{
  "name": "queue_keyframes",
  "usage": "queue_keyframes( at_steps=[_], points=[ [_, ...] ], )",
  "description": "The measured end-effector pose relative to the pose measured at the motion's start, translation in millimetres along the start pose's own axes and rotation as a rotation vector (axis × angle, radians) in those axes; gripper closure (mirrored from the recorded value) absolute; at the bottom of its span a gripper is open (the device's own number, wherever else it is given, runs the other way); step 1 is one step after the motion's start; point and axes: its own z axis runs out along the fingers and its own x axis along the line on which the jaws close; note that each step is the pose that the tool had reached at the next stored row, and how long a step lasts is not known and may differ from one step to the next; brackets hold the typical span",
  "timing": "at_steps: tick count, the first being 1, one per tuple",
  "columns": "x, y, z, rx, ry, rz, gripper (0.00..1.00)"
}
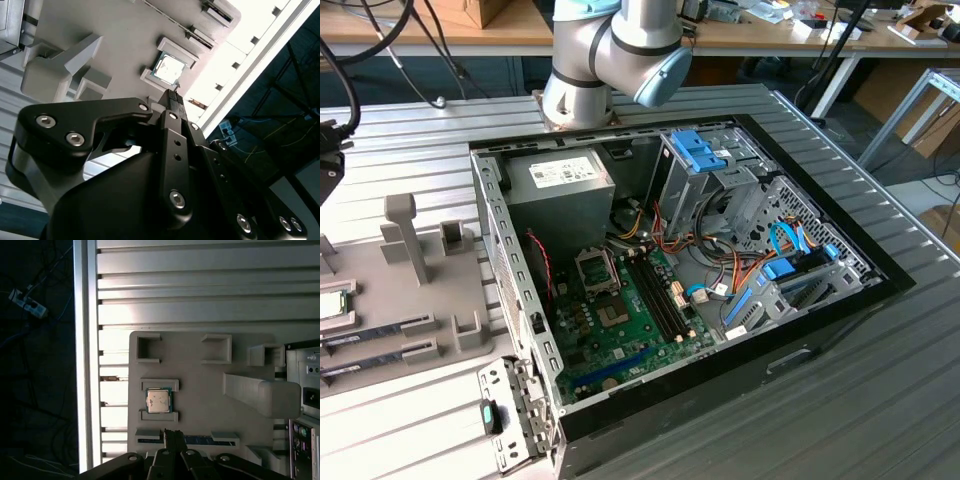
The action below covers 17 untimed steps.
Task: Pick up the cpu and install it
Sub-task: 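Reach for the cpu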
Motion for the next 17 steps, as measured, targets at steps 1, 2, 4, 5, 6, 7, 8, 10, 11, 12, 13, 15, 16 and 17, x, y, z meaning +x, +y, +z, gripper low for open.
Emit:
queue_keyframes(
  at_steps=[1,2,4,5,6,7,8,10,11,12,13,15,16,17],
  points=[
    [0.0,0.0,0.6,0.0000,-0.0001,0.000,0.89],
    [0.0,0.0,1.1,-0.0001,0.0000,0.000,0.89],
    [-0.1,0.0,2.4,0.0000,0.0000,0.000,0.89],
    [-0.1,0.0,2.9,0.0000,0.0000,0.000,0.89],
    [-0.1,0.0,3.4,0.0000,0.0000,0.000,0.89],
    [-0.1,0.0,3.9,0.0000,0.0000,0.000,0.89],
    [-0.1,0.0,4.3,0.0000,-0.0001,0.000,0.89],
    [-0.1,0.0,5.5,0.0000,0.0000,0.000,0.89],
    [-0.1,0.0,6.0,0.0000,0.0000,0.000,0.89],
    [-0.1,0.0,6.6,0.0000,-0.0001,0.000,0.89],
    [-0.1,0.0,7.0,-0.0001,-0.0001,0.000,0.89],
    [-0.2,0.0,8.0,0.0000,0.0000,0.000,0.89],
    [-0.2,0.0,8.9,-0.0001,-0.0001,0.000,0.89],
    [-0.2,0.0,9.6,0.0000,0.0001,0.000,0.89]
  ],
)
